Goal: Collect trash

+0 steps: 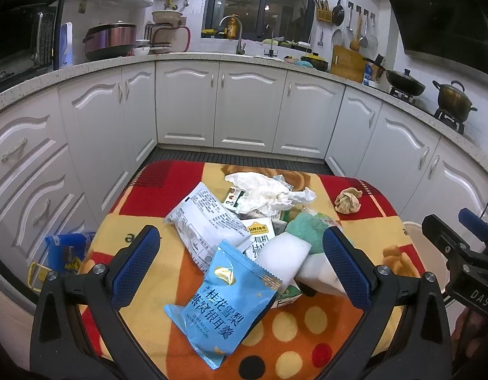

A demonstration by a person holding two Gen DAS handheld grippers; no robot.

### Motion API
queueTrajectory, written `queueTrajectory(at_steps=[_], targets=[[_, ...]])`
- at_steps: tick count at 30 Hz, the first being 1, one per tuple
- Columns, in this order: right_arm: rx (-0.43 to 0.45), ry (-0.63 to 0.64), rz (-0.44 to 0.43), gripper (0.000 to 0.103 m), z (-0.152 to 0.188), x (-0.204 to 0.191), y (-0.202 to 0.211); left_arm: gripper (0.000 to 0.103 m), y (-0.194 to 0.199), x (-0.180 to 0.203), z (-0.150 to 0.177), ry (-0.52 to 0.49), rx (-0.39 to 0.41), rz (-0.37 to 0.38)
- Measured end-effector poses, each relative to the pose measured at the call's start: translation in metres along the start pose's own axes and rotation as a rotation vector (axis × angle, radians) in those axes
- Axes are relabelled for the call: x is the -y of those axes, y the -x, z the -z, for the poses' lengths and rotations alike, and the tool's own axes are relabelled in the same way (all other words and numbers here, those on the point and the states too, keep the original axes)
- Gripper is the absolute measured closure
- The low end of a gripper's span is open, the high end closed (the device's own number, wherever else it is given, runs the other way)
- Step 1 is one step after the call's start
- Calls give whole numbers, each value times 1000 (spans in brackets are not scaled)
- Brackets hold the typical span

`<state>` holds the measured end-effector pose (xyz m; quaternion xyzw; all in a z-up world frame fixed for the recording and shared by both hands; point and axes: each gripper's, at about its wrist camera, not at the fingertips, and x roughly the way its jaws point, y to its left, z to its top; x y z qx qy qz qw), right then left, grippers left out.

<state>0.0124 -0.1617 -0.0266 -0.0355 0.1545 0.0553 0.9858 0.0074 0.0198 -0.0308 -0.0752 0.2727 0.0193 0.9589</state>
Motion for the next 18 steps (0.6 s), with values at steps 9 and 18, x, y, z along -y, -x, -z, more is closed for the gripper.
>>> queueTrajectory(at_steps=[9, 18], targets=[[-17, 2, 0, 0, 1, -1, -4, 1, -5, -1, 0, 9, -20, -3], [-51, 13, -22, 0, 4, -2, -12, 1, -6, -18, -4, -18, -58, 63]])
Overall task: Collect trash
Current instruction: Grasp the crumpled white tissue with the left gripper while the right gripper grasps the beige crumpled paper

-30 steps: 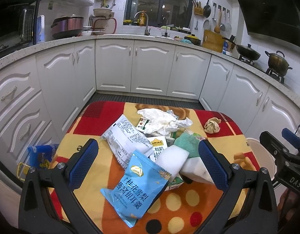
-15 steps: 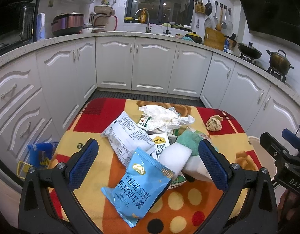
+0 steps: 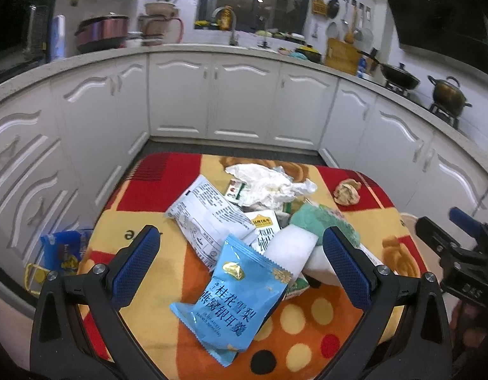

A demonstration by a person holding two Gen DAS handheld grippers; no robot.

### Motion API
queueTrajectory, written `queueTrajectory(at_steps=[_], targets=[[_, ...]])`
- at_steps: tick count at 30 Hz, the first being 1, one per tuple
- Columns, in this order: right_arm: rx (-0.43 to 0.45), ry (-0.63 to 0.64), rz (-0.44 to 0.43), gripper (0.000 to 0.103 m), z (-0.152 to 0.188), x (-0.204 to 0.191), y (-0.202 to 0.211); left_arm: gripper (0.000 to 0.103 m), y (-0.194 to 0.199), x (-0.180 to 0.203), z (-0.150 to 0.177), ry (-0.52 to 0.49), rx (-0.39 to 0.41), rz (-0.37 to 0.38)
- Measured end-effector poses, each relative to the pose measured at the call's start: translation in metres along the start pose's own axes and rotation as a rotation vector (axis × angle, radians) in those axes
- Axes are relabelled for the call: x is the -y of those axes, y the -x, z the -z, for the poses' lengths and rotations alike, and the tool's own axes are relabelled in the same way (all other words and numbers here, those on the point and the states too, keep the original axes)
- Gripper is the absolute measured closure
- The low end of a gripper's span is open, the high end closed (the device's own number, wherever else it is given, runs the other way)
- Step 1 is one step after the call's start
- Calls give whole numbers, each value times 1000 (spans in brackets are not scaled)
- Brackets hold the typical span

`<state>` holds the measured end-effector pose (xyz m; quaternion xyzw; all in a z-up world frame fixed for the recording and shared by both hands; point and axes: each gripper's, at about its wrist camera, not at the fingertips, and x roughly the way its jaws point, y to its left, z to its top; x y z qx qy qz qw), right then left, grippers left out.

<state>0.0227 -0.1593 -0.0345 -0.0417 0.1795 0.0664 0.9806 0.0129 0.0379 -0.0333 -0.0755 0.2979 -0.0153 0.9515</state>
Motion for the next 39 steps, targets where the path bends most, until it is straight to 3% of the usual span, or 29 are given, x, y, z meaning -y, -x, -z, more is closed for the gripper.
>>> queueTrajectory(at_steps=[5, 13, 20, 24, 32, 39], targets=[[-57, -22, -97, 0, 1, 3, -11, 1, -3, -21, -4, 10, -62, 46], [-125, -69, -265, 6, -9, -1, -30, 1, -18, -50, -15, 13, -107, 9], [-171, -52, -312, 10, -39, -5, -64, 1, -51, -52, -37, 78, -169, 57], [-211, -57, -302, 10, -42, 5, -90, 1, -83, -42, -54, 83, -211, 90], [-320, -130, -210, 10, -33, 60, -155, 1, -146, -16, -77, 68, -319, 154], [-374, -172, -227, 12, -35, 75, -211, 1, -191, 20, -85, -101, -403, 149]])
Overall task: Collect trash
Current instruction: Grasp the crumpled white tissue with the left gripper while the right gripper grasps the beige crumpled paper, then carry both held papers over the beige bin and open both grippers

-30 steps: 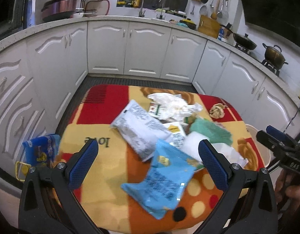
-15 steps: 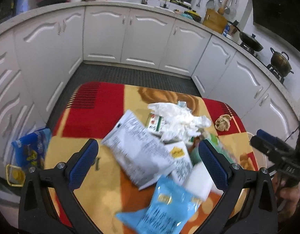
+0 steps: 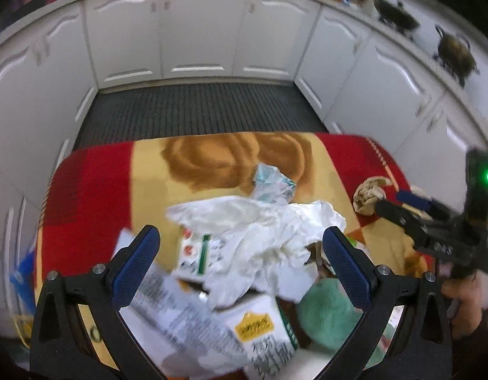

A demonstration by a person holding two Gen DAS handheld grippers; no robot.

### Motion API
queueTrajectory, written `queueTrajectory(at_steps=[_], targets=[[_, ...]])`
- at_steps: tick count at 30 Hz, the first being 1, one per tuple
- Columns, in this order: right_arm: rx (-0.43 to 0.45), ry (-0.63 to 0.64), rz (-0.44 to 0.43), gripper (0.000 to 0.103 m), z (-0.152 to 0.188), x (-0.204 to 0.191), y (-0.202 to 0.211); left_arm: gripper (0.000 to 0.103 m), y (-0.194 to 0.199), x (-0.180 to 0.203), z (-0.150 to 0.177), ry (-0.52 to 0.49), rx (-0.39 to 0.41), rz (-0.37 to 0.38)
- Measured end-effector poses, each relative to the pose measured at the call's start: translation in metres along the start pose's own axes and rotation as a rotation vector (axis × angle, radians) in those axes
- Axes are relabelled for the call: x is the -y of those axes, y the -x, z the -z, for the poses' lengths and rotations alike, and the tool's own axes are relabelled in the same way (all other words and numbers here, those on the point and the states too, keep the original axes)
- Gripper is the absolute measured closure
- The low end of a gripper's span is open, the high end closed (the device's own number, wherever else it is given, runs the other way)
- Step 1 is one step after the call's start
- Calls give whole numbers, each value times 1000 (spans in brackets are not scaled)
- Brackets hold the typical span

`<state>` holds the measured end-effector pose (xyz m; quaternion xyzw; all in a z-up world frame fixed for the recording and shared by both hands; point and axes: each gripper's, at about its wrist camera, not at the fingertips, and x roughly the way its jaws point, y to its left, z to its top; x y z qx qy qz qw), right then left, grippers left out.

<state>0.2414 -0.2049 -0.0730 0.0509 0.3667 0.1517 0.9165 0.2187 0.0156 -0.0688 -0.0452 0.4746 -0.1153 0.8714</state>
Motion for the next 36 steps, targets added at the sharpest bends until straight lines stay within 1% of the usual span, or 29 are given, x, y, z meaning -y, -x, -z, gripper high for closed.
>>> queueTrajectory(at_steps=[1, 2, 3, 4, 5, 6, 7, 8, 9, 11, 12, 13, 17, 22, 26, 28, 33, 36], targets=[[-8, 1, -2, 16, -3, 0, -6, 2, -4, 2, -1, -12, -8, 3], [-21, 0, -7, 22, -5, 1, -13, 7, -9, 5, -3, -24, -18, 3], [-35, -6, -16, 25, -7, 1, -20, 17, -15, 7, -5, -36, -33, 1], [-51, -16, -30, 34, -7, 3, -26, 22, -20, 9, -6, -47, -48, -4], [-72, -34, -54, 42, -7, 5, -34, 34, -26, 11, -6, -57, -67, -11], [-82, -48, -64, 43, -6, 7, -39, 48, -32, 11, -6, -62, -87, -14], [-79, -56, -66, 45, -5, 8, -41, 54, -34, 11, -5, -61, -100, -6], [-62, -61, -66, 50, -5, 10, -39, 64, -34, 10, -4, -60, -99, -3], [-54, -64, -66, 54, -4, 11, -38, 71, -32, 9, -5, -56, -97, 0], [-35, -80, -84, 65, -3, 16, -32, 77, -26, 5, -7, -33, -102, 25], [-23, -85, -94, 67, -3, 18, -27, 79, -22, 4, -8, -26, -100, 36], [-16, -85, -95, 68, -3, 18, -22, 80, -16, 3, -9, -20, -92, 51], [32, -78, -109, 69, 1, 17, 3, 82, 9, 4, -12, -22, -57, 66], [90, -48, -115, 69, 11, 15, 42, 82, 44, 21, -14, -45, -1, 99], [123, -48, -84, 69, 23, 27, 72, 82, 67, 55, -16, -82, 34, 139], [129, -53, -46, 69, 31, 40, 87, 82, 74, 77, -14, -105, 44, 166], [131, -99, 52, 69, 53, 86, 122, 82, 83, 136, -8, -162, 51, 229], [131, -131, 110, 69, 66, 114, 140, 82, 82, 173, -2, -199, 43, 267]])
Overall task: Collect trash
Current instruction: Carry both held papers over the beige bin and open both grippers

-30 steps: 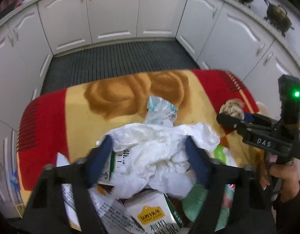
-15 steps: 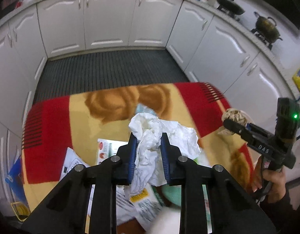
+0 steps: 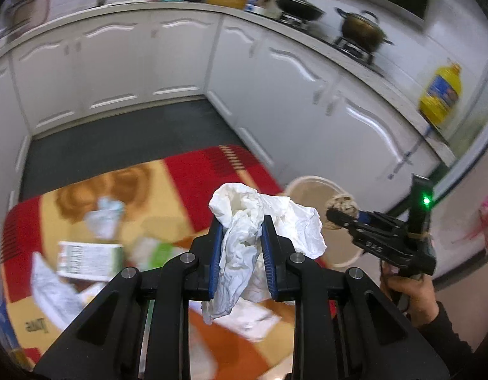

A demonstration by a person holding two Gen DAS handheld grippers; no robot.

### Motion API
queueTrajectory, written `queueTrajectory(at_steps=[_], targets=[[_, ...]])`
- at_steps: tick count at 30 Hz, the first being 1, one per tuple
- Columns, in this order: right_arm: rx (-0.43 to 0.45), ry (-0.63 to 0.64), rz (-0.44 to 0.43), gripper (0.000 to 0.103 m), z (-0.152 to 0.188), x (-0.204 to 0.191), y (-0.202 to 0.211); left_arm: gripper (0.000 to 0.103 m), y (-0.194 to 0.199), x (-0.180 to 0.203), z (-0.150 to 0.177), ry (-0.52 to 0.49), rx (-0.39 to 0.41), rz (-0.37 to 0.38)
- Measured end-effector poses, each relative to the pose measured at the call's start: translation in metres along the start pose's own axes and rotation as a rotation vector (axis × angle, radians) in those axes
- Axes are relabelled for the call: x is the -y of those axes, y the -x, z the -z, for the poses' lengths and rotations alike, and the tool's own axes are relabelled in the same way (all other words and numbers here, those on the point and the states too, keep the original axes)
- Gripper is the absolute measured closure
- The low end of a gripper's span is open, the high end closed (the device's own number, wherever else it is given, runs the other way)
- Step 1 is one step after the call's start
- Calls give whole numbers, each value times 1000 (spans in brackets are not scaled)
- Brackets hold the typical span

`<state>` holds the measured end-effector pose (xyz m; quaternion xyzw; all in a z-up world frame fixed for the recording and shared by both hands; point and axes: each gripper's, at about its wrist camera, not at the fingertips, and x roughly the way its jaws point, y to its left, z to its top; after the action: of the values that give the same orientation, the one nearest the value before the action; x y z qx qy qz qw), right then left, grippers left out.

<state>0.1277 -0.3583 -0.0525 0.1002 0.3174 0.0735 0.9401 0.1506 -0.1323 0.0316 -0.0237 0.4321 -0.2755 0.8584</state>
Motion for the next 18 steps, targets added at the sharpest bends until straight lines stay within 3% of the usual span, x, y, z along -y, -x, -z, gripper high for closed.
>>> queueTrajectory(at_steps=[6, 11, 18], targets=[[-24, -46, 94, 69, 18, 54, 14, 82, -42, 61, -2, -50, -47, 14], [-45, -92, 120, 69, 34, 88, 11, 82, -82, 99, 1, -64, -86, 27], [-73, -166, 164, 67, 51, 127, 6, 79, -133, 122, 3, -44, -102, -29]])
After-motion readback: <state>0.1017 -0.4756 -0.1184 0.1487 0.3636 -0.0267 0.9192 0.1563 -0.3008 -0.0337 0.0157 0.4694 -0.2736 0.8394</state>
